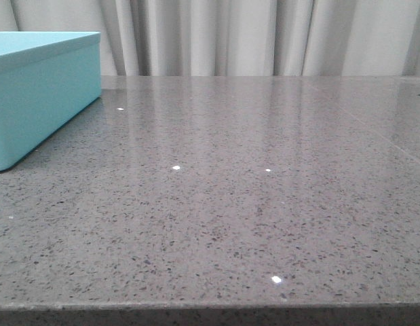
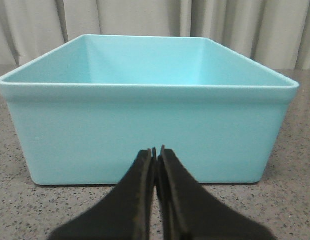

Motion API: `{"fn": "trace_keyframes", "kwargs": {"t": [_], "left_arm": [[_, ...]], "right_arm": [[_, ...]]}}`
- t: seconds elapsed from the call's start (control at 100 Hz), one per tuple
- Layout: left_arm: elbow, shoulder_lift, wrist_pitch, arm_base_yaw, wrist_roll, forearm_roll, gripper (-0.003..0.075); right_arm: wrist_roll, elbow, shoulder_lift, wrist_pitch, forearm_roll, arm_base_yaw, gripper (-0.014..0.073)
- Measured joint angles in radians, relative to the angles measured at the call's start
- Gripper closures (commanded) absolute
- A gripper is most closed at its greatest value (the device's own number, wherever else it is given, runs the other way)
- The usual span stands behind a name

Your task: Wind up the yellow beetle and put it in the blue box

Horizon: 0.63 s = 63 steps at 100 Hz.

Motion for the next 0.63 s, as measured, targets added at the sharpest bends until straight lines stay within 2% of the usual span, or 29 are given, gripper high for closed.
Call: {"fn": "trace_keyframes", "kwargs": {"t": [0.63], "left_arm": [[0.0, 0.0, 0.0, 0.0, 0.0, 0.0, 0.0739]], "right_arm": [[0.006, 0.0, 0.0, -0.002, 0.0, 0.0, 0.0659]]}}
